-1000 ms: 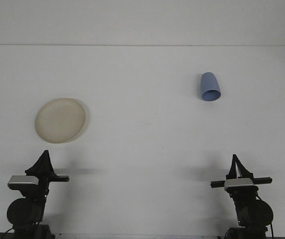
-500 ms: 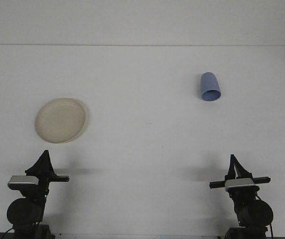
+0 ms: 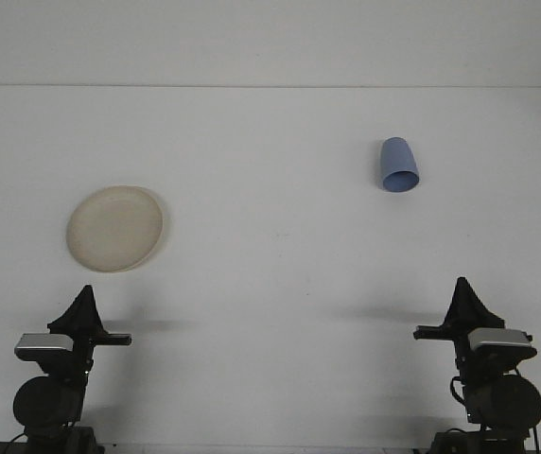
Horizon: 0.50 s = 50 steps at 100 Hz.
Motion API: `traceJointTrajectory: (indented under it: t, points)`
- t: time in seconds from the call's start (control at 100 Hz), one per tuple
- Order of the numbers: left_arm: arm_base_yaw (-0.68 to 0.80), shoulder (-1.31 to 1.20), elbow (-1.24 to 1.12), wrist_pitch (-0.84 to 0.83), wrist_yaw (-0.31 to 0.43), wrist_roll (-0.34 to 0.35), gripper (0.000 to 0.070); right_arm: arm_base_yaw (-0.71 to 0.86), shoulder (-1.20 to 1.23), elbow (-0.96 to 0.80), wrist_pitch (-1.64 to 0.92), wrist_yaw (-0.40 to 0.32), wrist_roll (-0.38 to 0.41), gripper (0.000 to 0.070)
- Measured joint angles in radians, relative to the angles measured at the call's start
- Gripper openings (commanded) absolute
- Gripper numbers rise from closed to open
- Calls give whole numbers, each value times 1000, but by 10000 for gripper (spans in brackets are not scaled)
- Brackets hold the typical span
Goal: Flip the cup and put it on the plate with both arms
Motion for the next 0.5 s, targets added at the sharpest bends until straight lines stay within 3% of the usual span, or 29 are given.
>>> traceJointTrajectory:
  t: [0.05,0.09,0.15,0.19,0.24,0.5]
  points:
    - [0,0,0,0,0,0,14,0,76,57,0,2,-1,9]
    - [0,0,0,0,0,0,14,0,144,100,-1,-1,-8,66]
    - [0,0,0,0,0,0,14,0,247,163,-2,-8,-32,247]
    - [0,0,0,0,0,0,14,0,313,202,-2,-10,-53,423]
    - [0,0,0,0,0,0,14,0,396,249,1,-10,-80,540]
    - [0,0,0,0,0,0,14,0,799,311,249,-11,-200,551]
